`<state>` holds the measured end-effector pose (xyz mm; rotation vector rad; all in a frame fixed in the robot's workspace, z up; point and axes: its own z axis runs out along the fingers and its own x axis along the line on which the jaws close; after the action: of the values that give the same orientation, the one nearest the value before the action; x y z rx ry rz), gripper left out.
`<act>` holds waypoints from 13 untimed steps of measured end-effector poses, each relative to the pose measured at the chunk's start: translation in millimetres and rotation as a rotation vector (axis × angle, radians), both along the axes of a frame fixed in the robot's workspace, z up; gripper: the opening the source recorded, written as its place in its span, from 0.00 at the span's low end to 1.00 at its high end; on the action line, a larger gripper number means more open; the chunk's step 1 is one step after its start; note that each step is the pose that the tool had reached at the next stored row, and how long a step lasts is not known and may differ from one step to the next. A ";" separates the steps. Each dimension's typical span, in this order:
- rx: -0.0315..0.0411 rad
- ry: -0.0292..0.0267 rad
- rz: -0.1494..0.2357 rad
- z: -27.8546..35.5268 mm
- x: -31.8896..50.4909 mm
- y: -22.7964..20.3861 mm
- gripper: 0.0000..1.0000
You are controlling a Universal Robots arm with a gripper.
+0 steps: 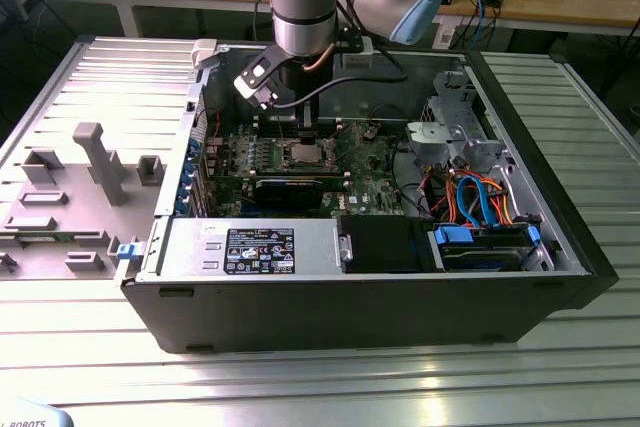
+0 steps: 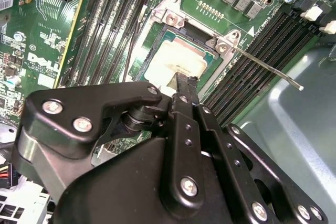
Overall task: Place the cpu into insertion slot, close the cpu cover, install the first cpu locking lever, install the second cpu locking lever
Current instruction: 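Close the cpu cover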
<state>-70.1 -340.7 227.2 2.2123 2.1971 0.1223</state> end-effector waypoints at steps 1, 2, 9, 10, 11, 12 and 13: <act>-0.0003 0.0002 0.000 0.3 0.0 0.0 0.11; -0.0003 0.0002 0.000 0.6 0.0 0.0 0.11; -0.0001 0.0000 0.000 3.7 0.0 0.0 0.11; -0.0001 0.0000 0.000 3.8 0.0 0.0 0.11; 0.0000 0.0000 0.000 3.8 0.0 0.0 0.11; 0.0000 0.0000 0.000 3.8 0.0 0.0 0.11; -0.0001 0.0000 0.000 3.9 0.0 0.0 0.11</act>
<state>-70.1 -340.7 231.1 2.2123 2.1972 0.1221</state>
